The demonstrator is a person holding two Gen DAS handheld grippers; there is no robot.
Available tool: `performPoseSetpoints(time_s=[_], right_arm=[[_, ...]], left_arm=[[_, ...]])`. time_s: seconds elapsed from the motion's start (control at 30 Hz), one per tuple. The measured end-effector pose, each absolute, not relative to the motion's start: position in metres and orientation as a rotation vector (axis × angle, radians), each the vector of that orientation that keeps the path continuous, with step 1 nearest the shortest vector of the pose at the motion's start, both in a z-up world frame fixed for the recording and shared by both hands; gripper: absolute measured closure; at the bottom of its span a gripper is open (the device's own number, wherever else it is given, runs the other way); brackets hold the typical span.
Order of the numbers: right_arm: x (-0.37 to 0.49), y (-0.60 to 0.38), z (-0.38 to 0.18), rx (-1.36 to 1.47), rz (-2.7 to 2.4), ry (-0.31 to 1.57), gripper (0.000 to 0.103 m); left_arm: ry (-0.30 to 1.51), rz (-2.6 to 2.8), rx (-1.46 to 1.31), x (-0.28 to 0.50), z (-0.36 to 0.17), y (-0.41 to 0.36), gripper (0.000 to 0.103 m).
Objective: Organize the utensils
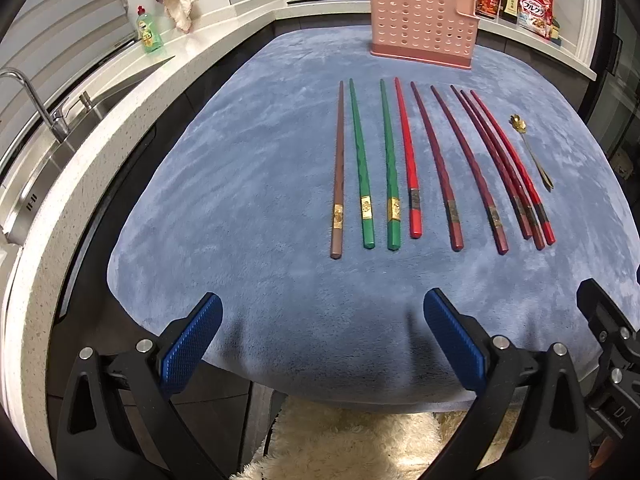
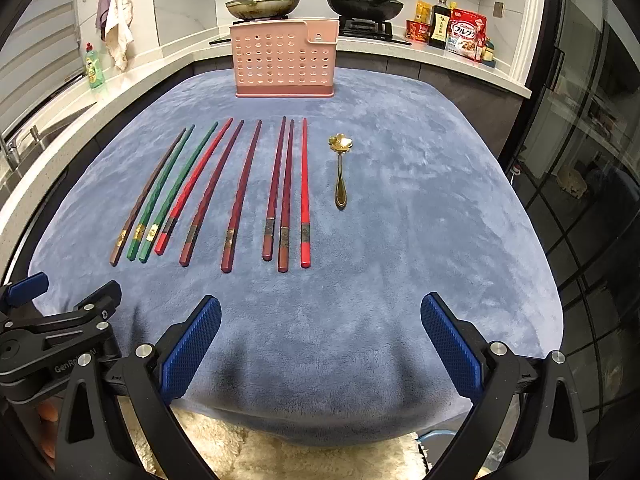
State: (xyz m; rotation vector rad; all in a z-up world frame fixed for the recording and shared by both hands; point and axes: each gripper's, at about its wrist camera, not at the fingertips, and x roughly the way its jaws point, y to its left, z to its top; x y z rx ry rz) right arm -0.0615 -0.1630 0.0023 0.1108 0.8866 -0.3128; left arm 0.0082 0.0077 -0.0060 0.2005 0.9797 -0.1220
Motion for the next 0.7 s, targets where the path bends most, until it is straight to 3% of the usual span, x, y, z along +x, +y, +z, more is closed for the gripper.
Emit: performPoseSetpoints(time_s=[0.7], right_arm=[[-0.035,-0.189,-0.009,0.164,-0.32,0.911,0.007]], left_arm=[[1.027,-0.051,0.078,0.076,-0.023,0.041,0.007]])
